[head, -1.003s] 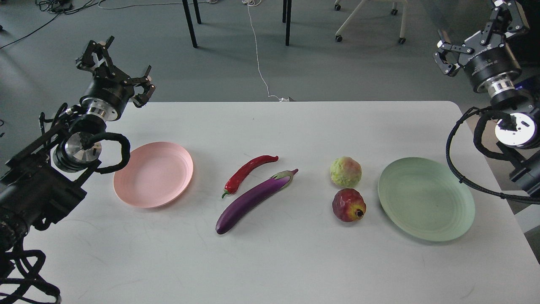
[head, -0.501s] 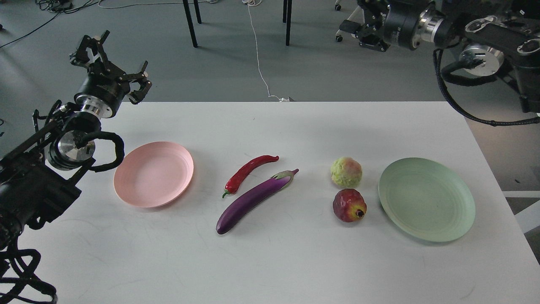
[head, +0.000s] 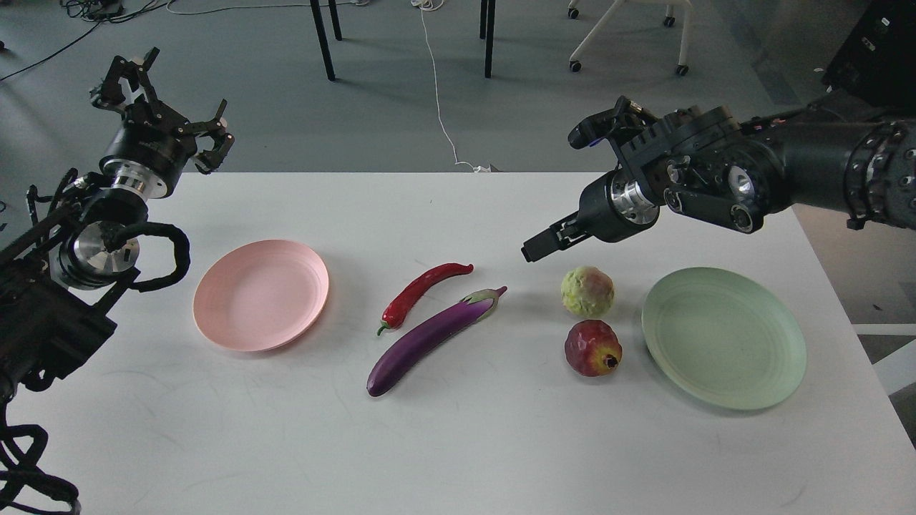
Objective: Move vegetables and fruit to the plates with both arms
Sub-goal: 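Grasp the pale green fruit with the right gripper and carry it onto the green plate, then move the right gripper back to the red apple and grasp it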
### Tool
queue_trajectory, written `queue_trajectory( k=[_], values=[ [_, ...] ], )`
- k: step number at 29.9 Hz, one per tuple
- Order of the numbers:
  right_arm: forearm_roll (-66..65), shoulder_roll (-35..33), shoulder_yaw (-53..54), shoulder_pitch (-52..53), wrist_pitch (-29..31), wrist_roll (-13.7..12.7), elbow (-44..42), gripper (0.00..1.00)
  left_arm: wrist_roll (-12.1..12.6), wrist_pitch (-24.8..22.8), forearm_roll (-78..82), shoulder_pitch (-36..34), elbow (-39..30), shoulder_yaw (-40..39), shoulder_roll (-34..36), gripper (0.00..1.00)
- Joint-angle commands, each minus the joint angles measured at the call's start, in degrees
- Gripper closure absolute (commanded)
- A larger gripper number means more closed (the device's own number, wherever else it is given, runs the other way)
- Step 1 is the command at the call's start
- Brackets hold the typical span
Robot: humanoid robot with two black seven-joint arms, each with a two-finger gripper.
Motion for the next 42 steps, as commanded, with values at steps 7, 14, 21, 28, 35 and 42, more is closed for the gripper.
queue_trajectory(
  k=[7, 14, 21, 28, 35, 42],
  values=[
    [-0.59, 1.04, -4.79, -5.61, -1.75, 0.14, -2.63, 0.07, -0.02, -0.97, 0.0, 0.2, 0.1, 0.1, -0.05, 0.02],
    [-0.59, 1.12, -4.62, -8.34, -1.93, 0.14, -3.86, 0.35, -0.02, -0.45, 0.0, 0.29, 0.1, 0.19, -0.22, 0.02],
    [-0.68, -2.2, -4.71, -3.78, -1.75, 0.14, -2.73, 0.51, -0.02, -0.62, 0.0, 0.29, 0.1, 0.19, -0.14, 0.02],
    [-1.29, -14.24, -4.88, 1.77, -1.75, 0.05, 5.09, 0.5, -0.11, -0.88, 0.0, 0.64, 0.1, 0.19, 0.04, 0.02],
    [-13.76, -28.22, -4.18, -3.39, -5.08, 0.05, 9.85, 0.5, -0.11, -0.88, 0.0, 0.64, 0.1, 0.19, -0.4, 0.02],
    [-13.86, -29.81, -3.65, -9.04, -12.47, -0.12, 9.76, 0.22, -0.02, -0.8, 0.09, 0.64, 0.1, 0.72, -1.01, 0.02]
  ],
)
